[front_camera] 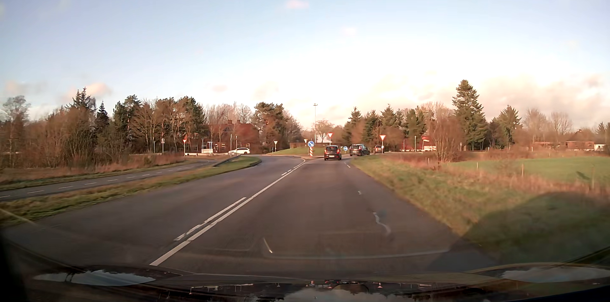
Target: Follow the waypoints while adhering to traffic rules and regulations
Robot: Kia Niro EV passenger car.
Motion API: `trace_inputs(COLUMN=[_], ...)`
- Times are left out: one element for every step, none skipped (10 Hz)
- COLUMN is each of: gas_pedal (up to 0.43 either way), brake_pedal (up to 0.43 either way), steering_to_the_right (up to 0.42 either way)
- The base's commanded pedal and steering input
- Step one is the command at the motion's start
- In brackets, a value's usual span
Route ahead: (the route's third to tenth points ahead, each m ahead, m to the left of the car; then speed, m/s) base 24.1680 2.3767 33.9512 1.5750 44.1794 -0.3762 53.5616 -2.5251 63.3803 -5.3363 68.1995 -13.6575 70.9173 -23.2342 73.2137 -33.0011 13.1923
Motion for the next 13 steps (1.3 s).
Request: trace_inputs(gas_pedal=[0.000,0.000,0.000,0.000,0.000,0.000,0.000,0.000,0.000,0.000,0.000,0.000,0.000], brake_pedal=[0.000,0.000,0.000,0.000,0.000,0.000,0.000,0.000,0.000,0.000,0.000,0.000,0.000], steering_to_the_right=[0.000,0.000,0.001,0.001,0.003,0.004,0.005,0.006,0.006,0.007,0.006,0.006,0.006])
